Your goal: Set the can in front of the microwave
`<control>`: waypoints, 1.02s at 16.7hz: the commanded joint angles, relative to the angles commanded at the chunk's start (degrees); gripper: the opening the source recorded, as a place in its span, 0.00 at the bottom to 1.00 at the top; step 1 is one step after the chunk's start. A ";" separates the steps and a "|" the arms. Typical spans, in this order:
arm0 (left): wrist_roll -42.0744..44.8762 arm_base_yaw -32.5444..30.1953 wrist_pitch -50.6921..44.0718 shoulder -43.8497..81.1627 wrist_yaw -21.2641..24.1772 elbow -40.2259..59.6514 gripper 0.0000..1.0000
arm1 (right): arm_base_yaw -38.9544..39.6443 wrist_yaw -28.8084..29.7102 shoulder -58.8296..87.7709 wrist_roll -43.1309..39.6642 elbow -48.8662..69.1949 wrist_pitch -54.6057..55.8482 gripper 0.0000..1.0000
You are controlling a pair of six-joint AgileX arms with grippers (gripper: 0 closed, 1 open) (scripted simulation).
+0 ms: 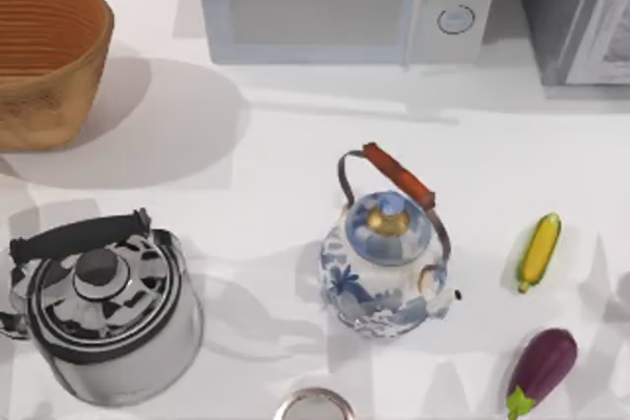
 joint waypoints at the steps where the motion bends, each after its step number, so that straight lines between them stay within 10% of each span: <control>1: 0.00 0.00 0.00 0.00 0.00 0.00 0.70 | 0.00 0.00 0.00 0.00 0.00 0.00 1.00; 10: 0.00 0.00 0.00 0.00 0.00 0.00 0.02 | 0.00 0.00 0.00 0.00 0.00 0.00 1.00; 17: 0.00 0.00 0.00 0.00 0.00 0.00 0.00 | 0.00 0.00 0.00 0.00 0.00 0.00 1.00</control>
